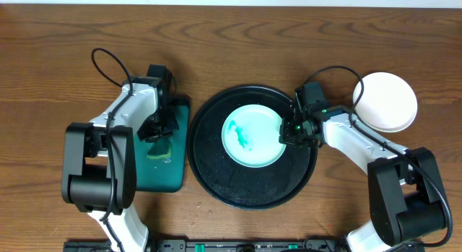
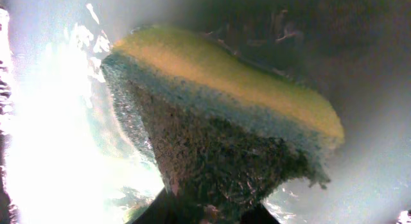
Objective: Clean dirty plates on tray and stack at the side
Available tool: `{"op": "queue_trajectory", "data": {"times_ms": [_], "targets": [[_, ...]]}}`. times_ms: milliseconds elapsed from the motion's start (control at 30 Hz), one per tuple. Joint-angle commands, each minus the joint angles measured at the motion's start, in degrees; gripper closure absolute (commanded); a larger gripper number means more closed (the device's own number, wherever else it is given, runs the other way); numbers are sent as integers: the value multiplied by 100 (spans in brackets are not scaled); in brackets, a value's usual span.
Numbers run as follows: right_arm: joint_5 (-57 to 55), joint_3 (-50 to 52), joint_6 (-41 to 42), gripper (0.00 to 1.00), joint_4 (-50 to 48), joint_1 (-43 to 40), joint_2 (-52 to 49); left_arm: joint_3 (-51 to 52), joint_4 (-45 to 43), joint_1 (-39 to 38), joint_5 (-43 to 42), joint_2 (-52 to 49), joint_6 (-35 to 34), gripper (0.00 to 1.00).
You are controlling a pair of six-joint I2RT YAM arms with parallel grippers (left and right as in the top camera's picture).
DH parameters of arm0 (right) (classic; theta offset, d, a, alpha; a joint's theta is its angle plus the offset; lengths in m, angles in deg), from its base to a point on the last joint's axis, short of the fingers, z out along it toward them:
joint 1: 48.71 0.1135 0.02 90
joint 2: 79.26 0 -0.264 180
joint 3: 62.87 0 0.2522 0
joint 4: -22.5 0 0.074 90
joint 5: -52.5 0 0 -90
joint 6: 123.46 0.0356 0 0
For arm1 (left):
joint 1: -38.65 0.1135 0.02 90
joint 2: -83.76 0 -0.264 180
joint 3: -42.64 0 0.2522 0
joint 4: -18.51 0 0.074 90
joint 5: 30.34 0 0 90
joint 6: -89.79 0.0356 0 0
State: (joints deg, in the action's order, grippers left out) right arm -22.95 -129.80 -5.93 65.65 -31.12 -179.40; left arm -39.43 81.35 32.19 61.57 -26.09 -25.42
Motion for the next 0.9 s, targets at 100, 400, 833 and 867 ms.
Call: {"op": "queue_trajectory", "data": {"times_ms": [100, 400, 833, 867], "targets": [[57, 83, -107, 99, 125, 50, -232, 70, -83, -22, -249, -83, 33, 87], [57, 83, -105, 99, 122, 50, -232, 70, 210, -22, -234, 920, 33, 28], [120, 83, -146, 99, 120, 50, -232, 621, -94, 442, -772, 1897, 345, 29], [120, 83, -146, 99, 122, 50, -232, 721, -219, 490, -885, 1897, 363, 29]]}}
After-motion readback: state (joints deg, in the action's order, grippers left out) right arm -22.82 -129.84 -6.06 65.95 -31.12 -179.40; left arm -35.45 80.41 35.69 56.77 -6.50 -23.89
